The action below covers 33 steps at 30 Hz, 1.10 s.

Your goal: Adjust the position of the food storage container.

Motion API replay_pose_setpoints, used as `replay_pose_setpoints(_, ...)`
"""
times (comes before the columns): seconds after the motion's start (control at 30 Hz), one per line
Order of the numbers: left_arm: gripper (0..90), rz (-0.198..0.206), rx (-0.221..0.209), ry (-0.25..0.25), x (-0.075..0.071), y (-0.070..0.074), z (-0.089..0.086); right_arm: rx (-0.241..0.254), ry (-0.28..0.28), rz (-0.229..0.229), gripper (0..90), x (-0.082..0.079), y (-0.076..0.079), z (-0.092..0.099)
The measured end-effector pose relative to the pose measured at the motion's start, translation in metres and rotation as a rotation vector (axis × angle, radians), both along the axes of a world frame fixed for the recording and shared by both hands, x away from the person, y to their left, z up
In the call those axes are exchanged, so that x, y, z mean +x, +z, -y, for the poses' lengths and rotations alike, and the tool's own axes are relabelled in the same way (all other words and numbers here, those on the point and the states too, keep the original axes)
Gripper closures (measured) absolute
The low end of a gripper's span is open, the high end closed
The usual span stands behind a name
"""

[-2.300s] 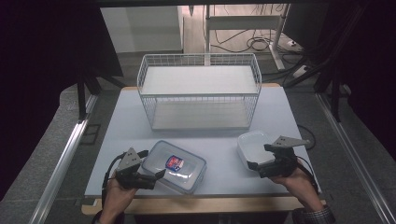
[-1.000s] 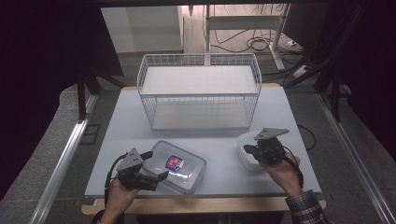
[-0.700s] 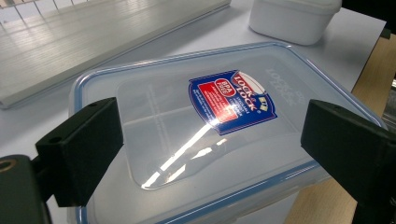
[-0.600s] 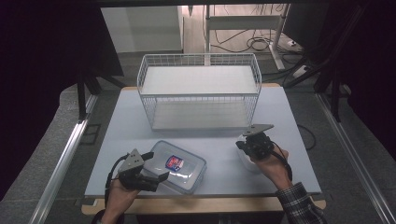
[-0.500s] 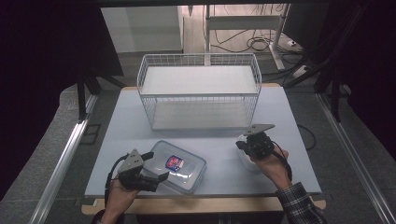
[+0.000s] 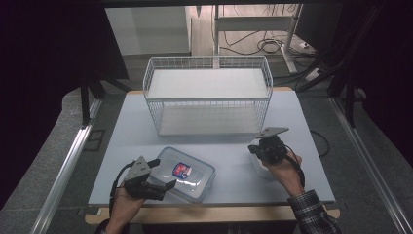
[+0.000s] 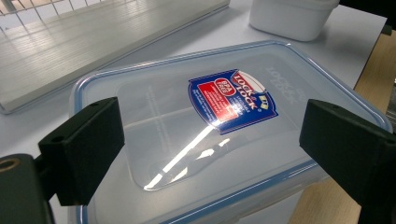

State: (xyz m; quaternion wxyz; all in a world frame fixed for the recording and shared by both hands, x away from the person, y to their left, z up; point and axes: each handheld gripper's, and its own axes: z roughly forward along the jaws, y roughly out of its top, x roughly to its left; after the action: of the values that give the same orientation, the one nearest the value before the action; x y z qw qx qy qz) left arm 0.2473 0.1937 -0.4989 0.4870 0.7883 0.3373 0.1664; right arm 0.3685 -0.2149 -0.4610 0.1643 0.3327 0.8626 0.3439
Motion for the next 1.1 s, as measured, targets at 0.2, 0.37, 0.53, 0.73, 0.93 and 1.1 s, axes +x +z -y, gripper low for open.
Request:
replay_pose_setpoints(0.2, 6.6, -0.004, 0.005, 0.000, 0.001, -0.001, 0.001, -0.023, -0.016, 0.005, 89.3, -0.002, 0.003, 0.003)
replay_pose_setpoints(0.37, 6.7, -0.010, 0.012, 0.004, 0.001, -0.002, 0.001, -0.071, 0.031, -0.018, 89.3, -0.004, -0.009, -0.011)
replay_pose_setpoints(0.53, 6.7, -0.013, 0.004, 0.008, 0.001, -0.002, 0.000, -0.076, 0.004, -0.011, 89.4, -0.001, -0.009, -0.008)
replay_pose_setpoints(0.73, 6.7, -0.015, -0.017, 0.018, 0.002, -0.002, -0.002, -0.055, -0.087, -0.015, 89.3, 0.008, -0.008, 0.021)
replay_pose_setpoints(0.93, 7.1, -0.023, -0.008, 0.033, 0.002, -0.001, -0.004, -0.044, -0.132, -0.017, 89.3, 0.009, -0.007, 0.041)
replay_pose_setpoints(1.1, 7.1, -0.036, 0.014, 0.066, 0.001, 0.002, -0.005, -0.030, -0.161, -0.014, 88.8, 0.010, -0.007, 0.056)
